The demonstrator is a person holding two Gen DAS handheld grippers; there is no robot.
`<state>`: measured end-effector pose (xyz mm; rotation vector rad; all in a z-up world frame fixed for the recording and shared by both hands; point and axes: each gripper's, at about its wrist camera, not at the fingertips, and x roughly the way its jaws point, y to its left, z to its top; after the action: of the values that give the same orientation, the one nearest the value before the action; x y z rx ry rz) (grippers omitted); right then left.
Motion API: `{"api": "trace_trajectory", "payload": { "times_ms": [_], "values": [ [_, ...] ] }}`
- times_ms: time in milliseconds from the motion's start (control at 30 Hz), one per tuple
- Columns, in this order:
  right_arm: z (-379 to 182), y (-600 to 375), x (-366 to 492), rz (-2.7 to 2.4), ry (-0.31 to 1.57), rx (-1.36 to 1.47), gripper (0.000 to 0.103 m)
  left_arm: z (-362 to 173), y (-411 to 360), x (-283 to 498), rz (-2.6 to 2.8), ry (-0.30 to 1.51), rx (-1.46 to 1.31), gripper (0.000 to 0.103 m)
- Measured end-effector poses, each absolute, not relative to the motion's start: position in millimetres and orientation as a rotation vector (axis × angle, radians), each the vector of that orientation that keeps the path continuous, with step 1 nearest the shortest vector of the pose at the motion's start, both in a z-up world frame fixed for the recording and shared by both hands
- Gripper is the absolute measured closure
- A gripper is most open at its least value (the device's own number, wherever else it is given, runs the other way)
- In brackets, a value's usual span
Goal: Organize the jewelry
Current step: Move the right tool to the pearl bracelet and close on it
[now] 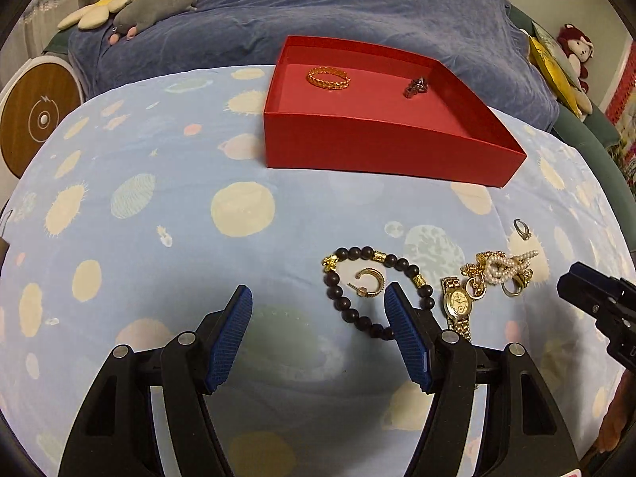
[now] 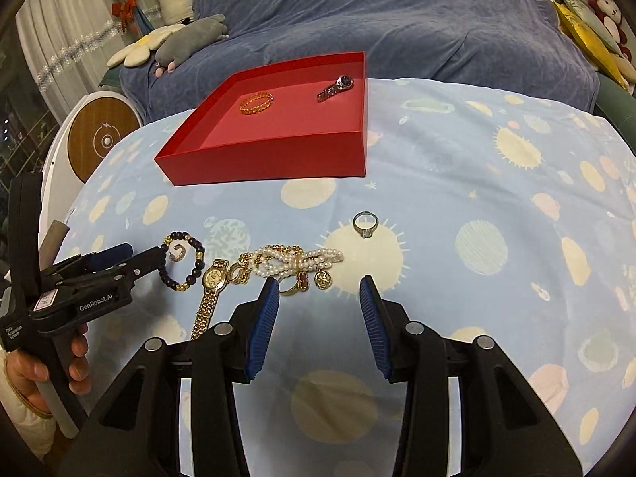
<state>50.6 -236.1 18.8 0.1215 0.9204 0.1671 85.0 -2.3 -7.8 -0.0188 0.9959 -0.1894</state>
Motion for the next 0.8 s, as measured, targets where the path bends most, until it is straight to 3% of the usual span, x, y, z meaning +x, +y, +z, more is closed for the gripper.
{"api": "trace_trajectory", "payload": {
  "times_ms": [367,800],
  "values": [
    [4,-222,95,0.328,0.948,0.131,0.062,-12,-3,86,-0.214,1.008,-0.022,0.037],
    [-11,-203,70,0.320,1.040,-0.031,0.063,-12,-2,89,-0.211,1.010,-0.034,0.037]
  ]
}}
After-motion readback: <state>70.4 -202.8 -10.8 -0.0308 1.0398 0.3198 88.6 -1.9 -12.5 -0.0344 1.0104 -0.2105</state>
